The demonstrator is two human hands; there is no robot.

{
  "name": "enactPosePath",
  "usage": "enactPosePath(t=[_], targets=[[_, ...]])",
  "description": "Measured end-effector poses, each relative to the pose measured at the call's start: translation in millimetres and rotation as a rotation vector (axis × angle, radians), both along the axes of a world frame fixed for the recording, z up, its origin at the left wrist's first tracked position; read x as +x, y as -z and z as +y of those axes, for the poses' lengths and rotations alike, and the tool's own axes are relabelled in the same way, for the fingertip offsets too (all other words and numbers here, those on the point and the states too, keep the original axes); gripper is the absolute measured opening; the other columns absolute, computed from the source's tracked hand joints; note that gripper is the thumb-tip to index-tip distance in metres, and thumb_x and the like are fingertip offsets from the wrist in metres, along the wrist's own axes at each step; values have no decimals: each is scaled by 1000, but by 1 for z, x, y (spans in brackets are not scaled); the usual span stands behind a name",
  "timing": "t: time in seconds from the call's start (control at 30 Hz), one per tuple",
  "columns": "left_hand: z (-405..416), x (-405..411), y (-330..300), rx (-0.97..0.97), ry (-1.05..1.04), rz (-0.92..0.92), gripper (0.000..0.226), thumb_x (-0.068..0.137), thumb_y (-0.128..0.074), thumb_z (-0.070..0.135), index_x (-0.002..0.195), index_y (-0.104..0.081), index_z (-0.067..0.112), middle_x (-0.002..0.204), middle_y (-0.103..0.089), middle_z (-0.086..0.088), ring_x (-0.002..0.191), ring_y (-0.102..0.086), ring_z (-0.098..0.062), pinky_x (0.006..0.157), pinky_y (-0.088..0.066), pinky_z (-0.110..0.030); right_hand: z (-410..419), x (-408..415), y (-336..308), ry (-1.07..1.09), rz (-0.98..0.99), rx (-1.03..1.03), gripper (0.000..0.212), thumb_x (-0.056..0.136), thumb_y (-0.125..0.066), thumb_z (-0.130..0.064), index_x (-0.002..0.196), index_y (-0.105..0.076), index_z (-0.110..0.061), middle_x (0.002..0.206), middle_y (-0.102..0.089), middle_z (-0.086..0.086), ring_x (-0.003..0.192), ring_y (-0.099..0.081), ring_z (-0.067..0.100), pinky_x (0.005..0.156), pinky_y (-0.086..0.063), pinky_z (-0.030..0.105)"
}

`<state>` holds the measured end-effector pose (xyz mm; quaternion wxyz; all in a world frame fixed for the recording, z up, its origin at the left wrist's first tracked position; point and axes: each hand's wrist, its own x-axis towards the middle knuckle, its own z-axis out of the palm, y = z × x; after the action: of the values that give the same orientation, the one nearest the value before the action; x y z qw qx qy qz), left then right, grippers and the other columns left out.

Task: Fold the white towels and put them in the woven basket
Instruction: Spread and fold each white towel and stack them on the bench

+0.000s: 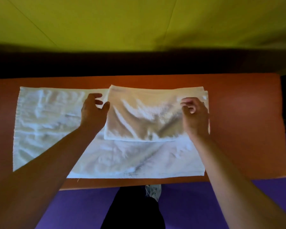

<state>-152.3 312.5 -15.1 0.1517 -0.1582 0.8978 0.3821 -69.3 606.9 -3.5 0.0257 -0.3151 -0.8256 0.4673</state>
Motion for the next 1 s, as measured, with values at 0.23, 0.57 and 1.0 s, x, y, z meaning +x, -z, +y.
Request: enactPosePath(t=[0.23, 0.57, 1.0], targets=[[-12, 60, 12, 3, -19, -246, 43, 92, -70, 35, 127, -55, 16, 115, -62, -7, 93, -63, -23, 75, -48, -35, -55, 5, 19, -558, -198, 308, 56, 93, -65, -23, 146, -49, -28, 145, -56, -3, 126, -56, 24, 104, -46, 41], [20, 59, -23, 73, -23, -254, 29, 88, -73, 31, 113, -60, 24, 92, -65, 7, 84, -66, -20, 62, -46, -28, -53, -8, 17, -542, -298, 208, 46, 96, -58, -36, 141, -53, -34, 144, -53, -3, 124, -54, 26, 102, -43, 40], [158, 121, -68, 173, 434, 135, 38, 85, -74, 31, 118, -58, 23, 107, -60, 9, 95, -58, -15, 77, -51, -30, 1, -25, -32, -250, -106, -201, 32, 92, -69, -29, 120, -60, -17, 103, -65, -6, 90, -63, 12, 75, -53, 27]])
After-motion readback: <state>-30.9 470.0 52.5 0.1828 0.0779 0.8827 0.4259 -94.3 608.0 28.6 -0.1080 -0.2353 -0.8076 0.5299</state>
